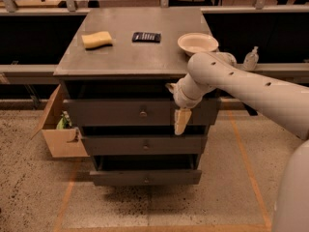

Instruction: Open top drawer

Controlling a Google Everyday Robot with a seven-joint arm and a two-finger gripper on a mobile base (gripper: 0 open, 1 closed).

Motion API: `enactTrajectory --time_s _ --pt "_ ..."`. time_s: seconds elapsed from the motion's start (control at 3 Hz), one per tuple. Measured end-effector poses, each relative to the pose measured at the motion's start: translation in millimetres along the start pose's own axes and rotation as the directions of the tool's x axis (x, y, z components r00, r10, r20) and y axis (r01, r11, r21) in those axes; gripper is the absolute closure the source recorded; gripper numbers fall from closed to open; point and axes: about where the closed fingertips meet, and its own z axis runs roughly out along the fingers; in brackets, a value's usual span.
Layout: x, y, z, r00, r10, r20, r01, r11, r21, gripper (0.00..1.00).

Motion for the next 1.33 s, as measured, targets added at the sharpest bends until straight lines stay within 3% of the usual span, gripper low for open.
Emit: enactTrajectory --time_s 0.33,0.67,1.33 --pt "9.2 -5.9 12.5 1.0 0.005 0.0 -0.005 0.9999 -0.014 0.0" --pt "19.8 -7.4 25.1 1.0 0.016 0.0 -0.016 0.9992 -0.036 0.18" --pt "24.7 -10.7 32.1 1.0 0.016 0.011 -0.015 0.9956 -0.093 0.65"
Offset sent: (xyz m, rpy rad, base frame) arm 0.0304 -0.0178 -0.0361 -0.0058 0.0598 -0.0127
